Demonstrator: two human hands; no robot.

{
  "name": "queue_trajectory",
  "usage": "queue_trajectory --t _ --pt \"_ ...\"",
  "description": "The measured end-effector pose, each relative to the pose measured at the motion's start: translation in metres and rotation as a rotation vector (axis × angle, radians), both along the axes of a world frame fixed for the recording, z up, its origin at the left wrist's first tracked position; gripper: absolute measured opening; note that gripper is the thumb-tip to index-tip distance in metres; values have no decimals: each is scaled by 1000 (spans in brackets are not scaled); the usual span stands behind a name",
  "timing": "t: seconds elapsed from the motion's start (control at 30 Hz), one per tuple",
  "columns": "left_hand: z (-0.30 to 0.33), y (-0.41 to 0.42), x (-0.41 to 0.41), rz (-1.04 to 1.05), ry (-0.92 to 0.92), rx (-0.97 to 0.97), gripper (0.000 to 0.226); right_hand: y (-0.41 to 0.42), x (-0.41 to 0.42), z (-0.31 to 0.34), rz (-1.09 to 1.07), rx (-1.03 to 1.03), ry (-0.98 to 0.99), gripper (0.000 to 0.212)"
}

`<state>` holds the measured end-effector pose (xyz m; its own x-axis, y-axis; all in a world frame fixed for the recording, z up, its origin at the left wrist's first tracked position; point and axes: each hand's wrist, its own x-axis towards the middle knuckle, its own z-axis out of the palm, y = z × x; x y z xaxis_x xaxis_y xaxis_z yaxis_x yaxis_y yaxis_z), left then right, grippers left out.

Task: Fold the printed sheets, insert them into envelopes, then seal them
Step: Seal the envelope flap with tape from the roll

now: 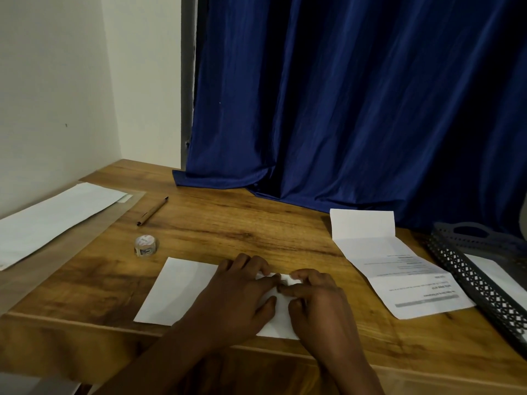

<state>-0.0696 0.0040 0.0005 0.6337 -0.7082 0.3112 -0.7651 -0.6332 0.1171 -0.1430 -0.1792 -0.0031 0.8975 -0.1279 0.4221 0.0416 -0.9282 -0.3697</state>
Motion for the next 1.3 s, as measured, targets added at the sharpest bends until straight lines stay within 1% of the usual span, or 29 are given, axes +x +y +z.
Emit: queue_trajectory --t 0.17,0.27,0.37,0.47,0.57,0.63,0.7,0.8,0.87,1.03,1.17,1.23,1.3 --pt "-2 -1 1 3 -4 -9 59 -2 -3 2 32 109 -13 33" --pt "-1 0 1 2 -2 -9 60 -3 -2 3 2 182 -42 38" --pt "-1 0 0 -2 4 -9 60 -2 -1 3 -14 114 -24 44" --pt "-1 0 0 -1 5 -7 59 0 0 2 -42 46 -6 35" --pt "-1 1 1 -2 3 -6 59 1 -1 2 -76 111 -33 31" --pt "-1 0 0 1 0 -6 59 0 -1 3 -98 168 -60 33" --pt "-1 0 0 7 -7 -2 59 -1 -2 5 -88 176 -81 34" --pt "-1 0 0 7 -4 1 59 2 -1 5 -45 29 16 45" --pt "-1 0 -1 7 -2 -2 61 4 0 5 -63 -30 63 43" --pt "-1 0 -1 9 -4 2 62 2 -1 4 -66 53 15 31" --pt "-1 0 0 6 0 -7 62 0 -1 4 -108 146 -41 32" --pt "-1 0 0 3 1 -9 62 1 -2 5 -81 130 -35 35" --pt "-2 -1 0 2 -4 -11 62 4 -2 6 -69 30 7 44"
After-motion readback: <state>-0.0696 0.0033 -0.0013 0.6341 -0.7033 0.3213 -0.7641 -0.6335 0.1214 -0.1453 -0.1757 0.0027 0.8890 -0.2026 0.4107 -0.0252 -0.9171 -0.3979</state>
